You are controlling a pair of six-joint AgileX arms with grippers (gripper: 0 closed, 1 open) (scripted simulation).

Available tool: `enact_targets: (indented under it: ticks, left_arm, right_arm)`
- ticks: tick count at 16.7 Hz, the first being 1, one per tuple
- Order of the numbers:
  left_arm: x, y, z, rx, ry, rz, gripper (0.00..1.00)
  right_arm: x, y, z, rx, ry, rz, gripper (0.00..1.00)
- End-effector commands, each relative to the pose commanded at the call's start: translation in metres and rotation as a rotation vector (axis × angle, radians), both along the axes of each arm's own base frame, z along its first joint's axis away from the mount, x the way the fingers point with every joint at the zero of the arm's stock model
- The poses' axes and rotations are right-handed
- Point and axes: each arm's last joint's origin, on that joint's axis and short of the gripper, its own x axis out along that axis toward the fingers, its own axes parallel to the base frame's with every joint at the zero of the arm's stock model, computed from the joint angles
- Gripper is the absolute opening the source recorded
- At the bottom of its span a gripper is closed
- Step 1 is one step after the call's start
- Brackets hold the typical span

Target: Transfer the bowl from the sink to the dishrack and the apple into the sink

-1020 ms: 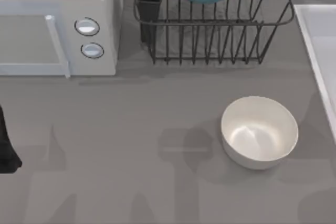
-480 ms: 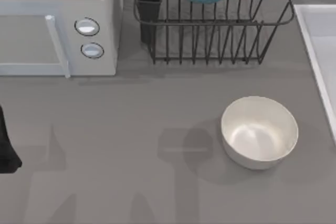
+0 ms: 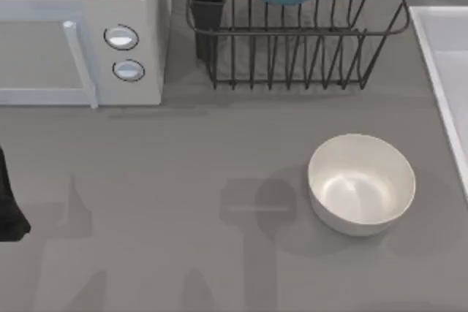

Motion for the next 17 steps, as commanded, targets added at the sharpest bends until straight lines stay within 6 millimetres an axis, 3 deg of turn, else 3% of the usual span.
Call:
enact_targets:
  ticks: [12, 17]
  left_arm:
    - [0.0000, 0.0000, 0.0000, 0.000, 0.000, 0.000, 1.00]
    - [0.0000, 0.0000, 0.0000, 0.000, 0.000, 0.000, 1.00]
  right_arm:
    - [0.0000, 0.0000, 0.0000, 0.000, 0.000, 0.000, 0.98]
    - [0.0000, 0.0000, 0.0000, 0.000, 0.000, 0.000, 1.00]
